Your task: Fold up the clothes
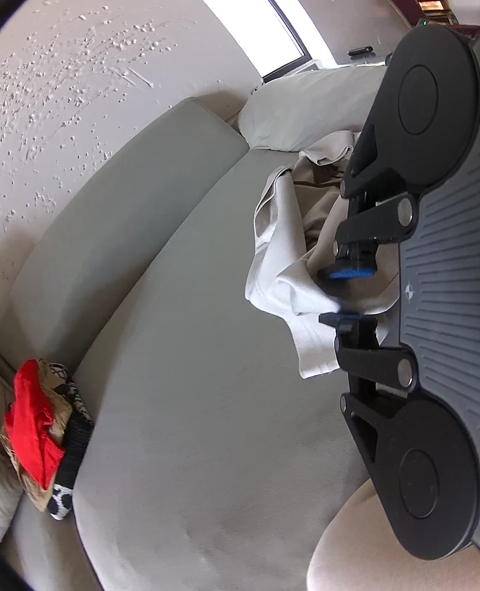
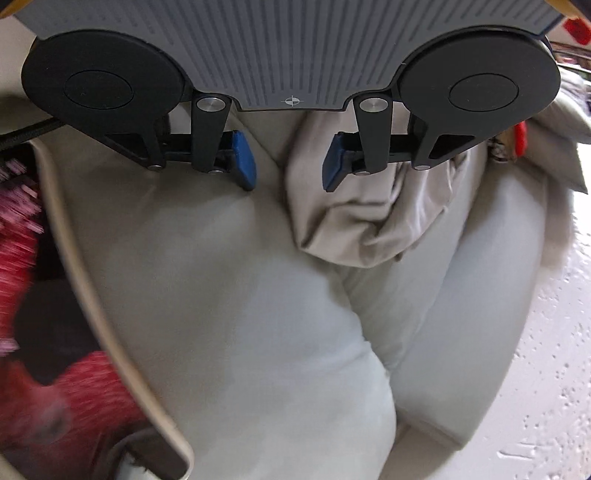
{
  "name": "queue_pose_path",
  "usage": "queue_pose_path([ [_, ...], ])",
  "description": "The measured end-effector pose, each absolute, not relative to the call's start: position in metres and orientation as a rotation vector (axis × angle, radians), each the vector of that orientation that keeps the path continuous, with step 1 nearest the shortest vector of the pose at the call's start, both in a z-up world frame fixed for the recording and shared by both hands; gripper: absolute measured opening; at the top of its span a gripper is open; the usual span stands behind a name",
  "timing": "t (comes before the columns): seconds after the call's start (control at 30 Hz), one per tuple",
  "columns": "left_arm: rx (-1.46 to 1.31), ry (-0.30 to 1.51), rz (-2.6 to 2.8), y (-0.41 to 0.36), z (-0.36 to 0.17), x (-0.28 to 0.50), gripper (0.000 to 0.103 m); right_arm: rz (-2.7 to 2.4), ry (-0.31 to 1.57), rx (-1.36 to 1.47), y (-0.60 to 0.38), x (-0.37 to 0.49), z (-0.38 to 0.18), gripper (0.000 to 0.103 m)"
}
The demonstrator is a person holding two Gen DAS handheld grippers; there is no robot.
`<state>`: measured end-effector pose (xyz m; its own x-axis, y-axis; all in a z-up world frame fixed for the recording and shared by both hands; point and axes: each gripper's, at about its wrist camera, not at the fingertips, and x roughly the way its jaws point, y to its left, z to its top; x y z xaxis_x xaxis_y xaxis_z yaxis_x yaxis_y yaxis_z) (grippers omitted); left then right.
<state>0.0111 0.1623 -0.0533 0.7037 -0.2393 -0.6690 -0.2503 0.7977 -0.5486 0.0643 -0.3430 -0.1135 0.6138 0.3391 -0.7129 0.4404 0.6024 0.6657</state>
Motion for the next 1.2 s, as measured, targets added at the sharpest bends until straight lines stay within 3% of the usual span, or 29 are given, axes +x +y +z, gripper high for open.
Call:
queue_pose_path([
  [0.1, -0.71, 0.806, 0.008, 0.165, -0.055, 0.011, 0.037, -0.062, 0.956, 0.948, -0.341, 0.08, -0.121, 0.03],
  [0.17, -0.77, 0.799, -0.008, 0.169, -0.058, 0.01, 0.036, -0.052, 0.966, 0.94, -0.338, 0.088, -0.124, 0.02],
  [0.37, -0.888, 0.793, -0.038, 0.177, -0.072, 0.01, 0.036, -0.016, 0.957, 1.041, -0.349, 0.09, -0.135, 0.015],
  [0.67, -0.849, 0.794, -0.075, 0.166, -0.077, 0.016, 0.016, -0.008, 0.947, 0.948, -0.339, 0.103, -0.136, 0.002],
  [0.8, -0.866, 0.838, -0.091, 0.171, -0.072, 0.014, 0.0, -0.003, 0.954, 0.923, -0.331, 0.098, -0.123, 0.001],
  [1.03, -0.924, 0.82, -0.163, 0.176, -0.034, 0.002, 0.0, 0.204, 0.815, 1.083, -0.333, 0.054, -0.054, 0.001],
  [1.2, -1.028, 0.737, -0.255, 0.189, 0.027, 0.02, 0.0, 0.355, 0.589, 1.186, -0.337, 0.032, 0.037, 0.001],
])
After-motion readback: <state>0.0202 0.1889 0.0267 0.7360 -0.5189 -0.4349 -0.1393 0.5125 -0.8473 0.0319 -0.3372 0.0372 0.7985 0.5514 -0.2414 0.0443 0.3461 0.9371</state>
